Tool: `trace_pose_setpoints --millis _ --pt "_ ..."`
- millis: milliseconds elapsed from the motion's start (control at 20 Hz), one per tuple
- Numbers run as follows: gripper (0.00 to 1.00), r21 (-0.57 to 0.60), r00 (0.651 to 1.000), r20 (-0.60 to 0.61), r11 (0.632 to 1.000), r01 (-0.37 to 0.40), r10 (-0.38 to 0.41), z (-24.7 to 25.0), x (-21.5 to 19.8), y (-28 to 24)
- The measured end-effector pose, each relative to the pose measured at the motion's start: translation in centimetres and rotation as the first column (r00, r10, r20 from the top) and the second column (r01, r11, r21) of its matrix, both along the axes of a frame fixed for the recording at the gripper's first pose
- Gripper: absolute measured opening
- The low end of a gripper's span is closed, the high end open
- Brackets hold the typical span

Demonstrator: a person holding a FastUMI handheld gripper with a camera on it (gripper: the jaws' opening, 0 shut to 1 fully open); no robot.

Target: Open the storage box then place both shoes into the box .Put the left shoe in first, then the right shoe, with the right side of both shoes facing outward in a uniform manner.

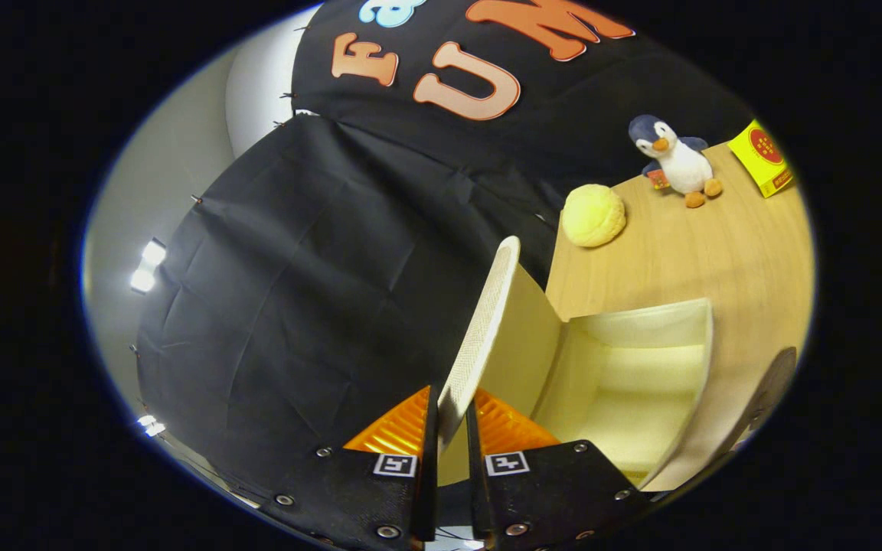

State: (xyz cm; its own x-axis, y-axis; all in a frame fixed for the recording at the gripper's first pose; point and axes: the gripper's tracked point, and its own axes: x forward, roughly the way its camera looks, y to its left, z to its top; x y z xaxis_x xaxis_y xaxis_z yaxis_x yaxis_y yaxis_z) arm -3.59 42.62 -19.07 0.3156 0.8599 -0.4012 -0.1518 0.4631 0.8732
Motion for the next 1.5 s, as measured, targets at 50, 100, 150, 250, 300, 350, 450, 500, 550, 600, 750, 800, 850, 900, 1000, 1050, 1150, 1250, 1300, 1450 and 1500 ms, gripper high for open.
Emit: trace_pose_setpoints --millis 50,100,150,250,300,350,450,500,550,600,750,800,850,900,1000,1050,1150,1250,1300,1450,1500 --pt "0.17 0.000 1.000 0.000 1.000 0.000 0.000 0.3 0.0 1.2" --pt "0.17 -0.006 1.000 0.007 1.000 -0.009 0.009 0.5 -0.1 2.5" --pt "0.17 -0.017 1.000 0.014 1.000 -0.018 0.018 0.6 -0.2 3.7" --pt "0.17 -0.044 0.999 0.038 0.998 -0.034 0.036 0.7 -0.3 6.3" --pt "0.17 -0.062 0.998 0.053 0.998 -0.034 0.037 0.7 -0.3 7.4" --pt "0.17 -0.079 0.998 0.059 0.996 -0.027 0.032 0.3 -0.1 8.6" --pt "0.17 -0.099 0.999 0.038 0.995 -0.021 0.025 -0.7 -0.3 10.9" --pt "0.17 -0.107 0.999 0.023 0.994 -0.021 0.023 -1.1 -0.4 12.1" --pt "0.18 -0.120 1.000 0.015 0.993 -0.017 0.019 -1.7 -0.5 13.2" --pt "0.20 -0.132 1.000 0.014 0.991 -0.019 0.021 -1.7 -0.7 13.7" --pt "0.53 -0.195 0.997 0.036 0.979 -0.065 0.073 -3.0 -1.6 14.1" --pt "0.57 -0.223 0.995 0.046 0.971 -0.081 0.094 -3.7 -1.7 13.2" --pt "0.64 -0.243 0.992 0.054 0.965 -0.094 0.110 -4.3 -1.8 12.4" --pt "0.67 -0.259 0.991 0.062 0.961 -0.097 0.116 -4.6 -2.0 11.7" --pt "0.74 -0.288 0.989 0.092 0.954 -0.086 0.116 -5.3 -1.5 8.7" --pt "0.78 -0.309 0.987 0.115 0.948 -0.071 0.112 -5.6 -1.1 6.9" --pt "0.83 -0.366 0.981 0.163 0.930 -0.038 0.104 -6.5 -0.6 2.7" --pt "0.86 -0.427 0.975 0.202 0.904 0.008 0.087 -7.8 -0.1 -2.3" --pt "0.87 -0.454 0.973 0.219 0.890 0.033 0.075 -8.4 0.0 -4.7" --pt "0.88 -0.531 0.969 0.241 0.842 0.094 0.044 -10.2 -0.4 -12.2" --pt "0.88 -0.552 0.970 0.239 0.827 0.109 0.032 -10.7 -0.7 -14.1"
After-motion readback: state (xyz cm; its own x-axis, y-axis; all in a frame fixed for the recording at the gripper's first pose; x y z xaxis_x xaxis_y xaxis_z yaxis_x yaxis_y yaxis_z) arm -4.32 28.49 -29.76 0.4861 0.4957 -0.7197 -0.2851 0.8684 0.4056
